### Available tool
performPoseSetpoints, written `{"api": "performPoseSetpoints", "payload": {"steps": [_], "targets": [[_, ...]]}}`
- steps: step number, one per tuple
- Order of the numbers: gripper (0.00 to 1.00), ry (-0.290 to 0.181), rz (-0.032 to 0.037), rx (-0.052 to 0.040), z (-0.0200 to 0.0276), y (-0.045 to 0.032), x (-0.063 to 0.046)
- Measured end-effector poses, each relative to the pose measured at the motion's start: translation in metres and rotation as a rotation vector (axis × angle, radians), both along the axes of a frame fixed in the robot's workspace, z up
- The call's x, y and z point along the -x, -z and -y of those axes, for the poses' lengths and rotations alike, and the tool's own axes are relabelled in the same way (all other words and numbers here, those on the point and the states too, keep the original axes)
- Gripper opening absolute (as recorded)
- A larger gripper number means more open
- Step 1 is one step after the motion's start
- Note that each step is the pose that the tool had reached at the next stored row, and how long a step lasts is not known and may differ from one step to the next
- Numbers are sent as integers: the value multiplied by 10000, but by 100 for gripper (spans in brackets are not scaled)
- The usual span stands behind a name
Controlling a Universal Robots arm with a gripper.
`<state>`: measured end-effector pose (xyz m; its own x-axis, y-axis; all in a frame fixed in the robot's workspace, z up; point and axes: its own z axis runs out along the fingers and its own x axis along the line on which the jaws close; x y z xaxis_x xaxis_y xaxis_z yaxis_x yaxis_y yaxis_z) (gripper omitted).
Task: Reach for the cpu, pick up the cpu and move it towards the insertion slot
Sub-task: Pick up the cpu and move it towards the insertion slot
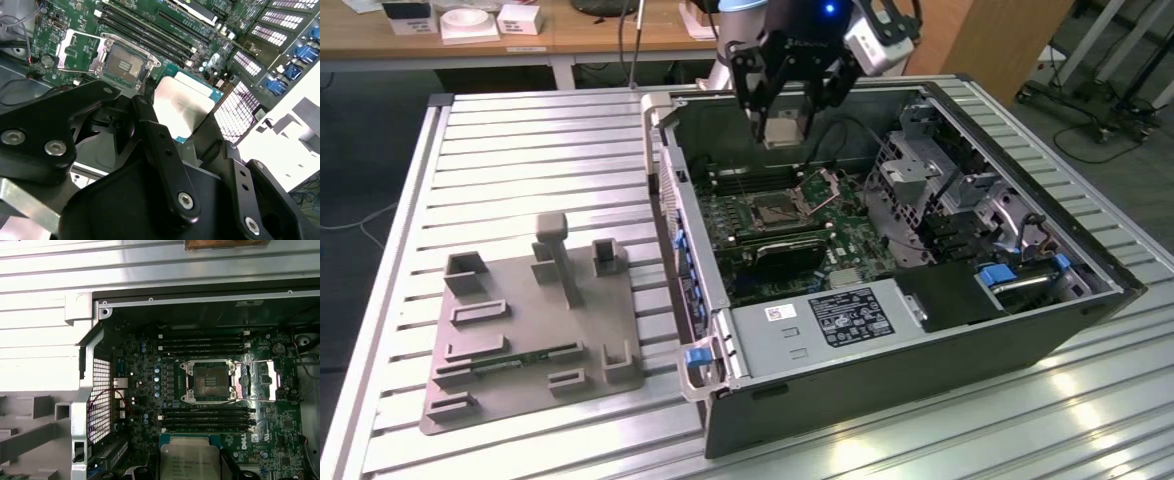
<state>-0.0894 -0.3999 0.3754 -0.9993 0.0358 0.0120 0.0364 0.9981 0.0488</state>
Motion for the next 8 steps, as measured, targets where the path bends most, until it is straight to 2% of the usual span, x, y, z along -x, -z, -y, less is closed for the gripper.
{"api": "performPoseSetpoints", "payload": {"steps": [8], "targets": [[55,0,0,0,-87,0,0]]}}
